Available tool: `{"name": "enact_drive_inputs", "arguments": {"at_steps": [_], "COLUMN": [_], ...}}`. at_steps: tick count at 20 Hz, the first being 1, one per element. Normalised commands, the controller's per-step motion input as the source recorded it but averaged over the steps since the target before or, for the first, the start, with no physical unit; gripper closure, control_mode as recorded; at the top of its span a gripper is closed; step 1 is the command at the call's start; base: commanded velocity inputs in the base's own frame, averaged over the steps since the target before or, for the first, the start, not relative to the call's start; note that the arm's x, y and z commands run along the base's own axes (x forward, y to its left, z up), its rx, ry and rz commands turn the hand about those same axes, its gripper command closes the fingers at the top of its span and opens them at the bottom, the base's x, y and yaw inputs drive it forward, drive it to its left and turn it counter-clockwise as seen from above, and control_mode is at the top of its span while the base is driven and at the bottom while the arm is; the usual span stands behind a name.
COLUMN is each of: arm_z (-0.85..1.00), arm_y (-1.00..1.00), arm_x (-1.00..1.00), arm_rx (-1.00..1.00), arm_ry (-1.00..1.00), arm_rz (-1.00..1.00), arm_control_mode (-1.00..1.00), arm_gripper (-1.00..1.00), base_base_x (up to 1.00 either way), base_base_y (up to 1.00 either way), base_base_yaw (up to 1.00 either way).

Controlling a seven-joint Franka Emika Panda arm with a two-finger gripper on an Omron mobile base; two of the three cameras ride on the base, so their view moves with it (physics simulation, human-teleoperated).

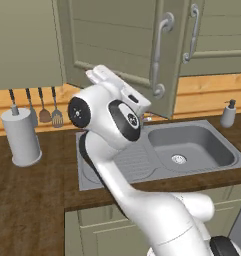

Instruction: Pick the jam and place it on the digital scale for weighing, and close the cabinet.

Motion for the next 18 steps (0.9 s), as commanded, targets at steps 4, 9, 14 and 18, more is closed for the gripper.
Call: {"name": "enact_drive_inputs", "arguments": {"at_steps": [4,9,14,18], "arm_z": [0.18,0.00,-0.01,-0.01], "arm_y": [-0.98,-0.93,-0.94,-0.74], "arm_x": [0.56,0.90,0.82,0.84], "arm_rx": [0.03,0.00,0.00,-0.01], "arm_ry": [0.15,0.14,0.16,0.19], "arm_rz": [-0.11,-0.13,-0.06,-0.01], "arm_control_mode": [-1.00,-1.00,-1.00,-1.00], "arm_gripper": [-1.00,-1.00,-1.00,-1.00], "base_base_x": [0.00,0.00,0.00,0.00], "base_base_y": [0.00,0.00,0.00,0.00], "base_base_yaw": [0.00,0.00,0.00,0.00]}}
